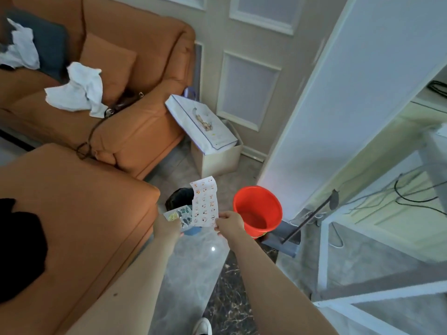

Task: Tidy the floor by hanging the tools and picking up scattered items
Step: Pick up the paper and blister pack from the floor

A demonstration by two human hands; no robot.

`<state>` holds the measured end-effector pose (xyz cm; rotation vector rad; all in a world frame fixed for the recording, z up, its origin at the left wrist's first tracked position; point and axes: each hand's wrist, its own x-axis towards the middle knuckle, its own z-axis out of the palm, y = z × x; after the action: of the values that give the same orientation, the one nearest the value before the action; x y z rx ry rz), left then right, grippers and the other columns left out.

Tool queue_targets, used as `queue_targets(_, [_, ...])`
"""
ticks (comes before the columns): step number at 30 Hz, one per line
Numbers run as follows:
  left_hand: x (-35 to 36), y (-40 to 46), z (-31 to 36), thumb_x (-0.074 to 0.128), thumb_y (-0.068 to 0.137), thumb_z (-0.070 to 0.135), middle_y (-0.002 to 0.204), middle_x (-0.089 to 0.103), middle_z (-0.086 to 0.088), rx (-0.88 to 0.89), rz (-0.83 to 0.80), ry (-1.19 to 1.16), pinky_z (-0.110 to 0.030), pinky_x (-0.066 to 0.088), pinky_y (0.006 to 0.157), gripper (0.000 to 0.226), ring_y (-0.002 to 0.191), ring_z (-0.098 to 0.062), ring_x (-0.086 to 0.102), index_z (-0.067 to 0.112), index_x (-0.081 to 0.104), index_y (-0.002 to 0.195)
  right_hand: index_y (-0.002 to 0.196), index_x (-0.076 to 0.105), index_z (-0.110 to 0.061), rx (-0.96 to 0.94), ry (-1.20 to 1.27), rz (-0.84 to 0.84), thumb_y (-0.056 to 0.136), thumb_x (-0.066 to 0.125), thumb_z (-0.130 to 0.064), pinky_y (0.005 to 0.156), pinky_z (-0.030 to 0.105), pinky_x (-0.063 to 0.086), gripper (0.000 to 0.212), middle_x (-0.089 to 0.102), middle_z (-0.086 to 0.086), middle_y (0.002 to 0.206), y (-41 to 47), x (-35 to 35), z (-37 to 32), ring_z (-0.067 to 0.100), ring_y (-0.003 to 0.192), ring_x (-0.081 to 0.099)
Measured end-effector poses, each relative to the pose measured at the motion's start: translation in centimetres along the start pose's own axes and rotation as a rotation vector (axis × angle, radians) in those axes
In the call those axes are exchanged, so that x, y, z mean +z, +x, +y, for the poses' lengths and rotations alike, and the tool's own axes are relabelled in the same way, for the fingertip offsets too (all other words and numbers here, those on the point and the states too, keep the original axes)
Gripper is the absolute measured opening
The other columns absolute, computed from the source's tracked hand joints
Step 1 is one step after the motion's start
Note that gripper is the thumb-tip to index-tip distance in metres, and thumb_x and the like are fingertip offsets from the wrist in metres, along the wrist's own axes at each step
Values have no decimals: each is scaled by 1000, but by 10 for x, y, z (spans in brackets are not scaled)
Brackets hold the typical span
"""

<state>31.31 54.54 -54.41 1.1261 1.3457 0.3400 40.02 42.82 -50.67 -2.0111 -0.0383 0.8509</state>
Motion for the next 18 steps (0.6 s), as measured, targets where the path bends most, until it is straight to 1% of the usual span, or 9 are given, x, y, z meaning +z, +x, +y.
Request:
queue_targets(3, [21, 40, 7, 54, 89, -5, 126, 58, -23, -38, 25, -3, -37, 54, 79, 36, 111, -39, 61, -5, 52, 125, 109, 67, 2, 21, -25, -23, 87, 47, 2, 64, 30, 46, 30, 65, 17, 94, 44, 7, -10, 23, 78, 55])
queue_targets(6, [35, 80, 10, 56, 88, -5, 121, 59, -26, -50, 45, 77, -49, 56, 87, 35, 107, -40, 63, -6, 52, 123, 108, 66, 1, 60, -66, -18, 88, 50, 1, 64, 30, 49, 26, 60, 13, 89, 84, 16, -14, 25, 75, 56])
queue_targets(7, [41, 95, 10, 55, 88, -4, 120, 59, -27, -58, 54, 107, -51, 56, 86, 36, 106, -41, 63, -6, 51, 124, 101, 68, 0, 80, -70, -15, 87, 51, 0, 62, 30, 49, 22, 61, 14, 87, 100, 20, -14, 26, 73, 56])
queue_targets(8, [44, 106, 10, 53, 89, -4, 120, 58, -27, -68, 62, 128, -51, 56, 86, 36, 106, -41, 62, -5, 49, 125, 87, 68, -2, 94, -79, -14, 86, 52, 0, 62, 32, 51, 16, 61, 15, 85, 111, 24, -14, 26, 71, 56])
queue_targets(10, [51, 132, 7, 50, 90, -5, 122, 56, -25, -100, 74, 146, -51, 57, 86, 37, 106, -42, 62, -4, 47, 127, 62, 58, -13, 124, -114, 3, 84, 53, 1, 67, 36, 54, 27, 62, 16, 79, 138, 34, -10, 27, 66, 58])
queue_targets(11, [57, 150, 4, 49, 90, -5, 123, 56, -25, -124, 84, 157, -50, 57, 86, 38, 105, -42, 63, -4, 46, 128, 58, 54, -16, 145, -120, 11, 83, 53, 1, 67, 37, 55, 30, 62, 16, 75, 156, 42, -7, 26, 61, 57])
queue_targets(13, [62, 171, -2, 50, 90, -4, 123, 56, -24, -156, 84, 211, -49, 58, 84, 40, 102, -41, 65, -5, 44, 130, 59, 53, -13, 204, -115, 14, 82, 53, 3, 65, 37, 54, 28, 61, 14, 67, 177, 52, -2, 24, 52, 54])
queue_targets(15, [70, 197, -12, 53, 90, -2, 125, 55, -23, -160, 85, 239, -47, 59, 82, 44, 100, -40, 66, -5, 43, 133, 63, 54, -10, 254, -115, 5, 82, 51, 4, 64, 35, 52, 23, 58, 12, 62, 203, 63, 7, 23, 51, 53])
queue_targets(18, [82, 240, -26, 53, 91, 1, 129, 51, -24, -191, 53, 233, -47, 57, 86, 46, 105, -39, 62, -4, 40, 135, 64, 52, -8, 312, -136, -10, 83, 49, 5, 55, 30, 44, 24, 59, 12, 67, 244, 79, 28, 20, 49, 50])
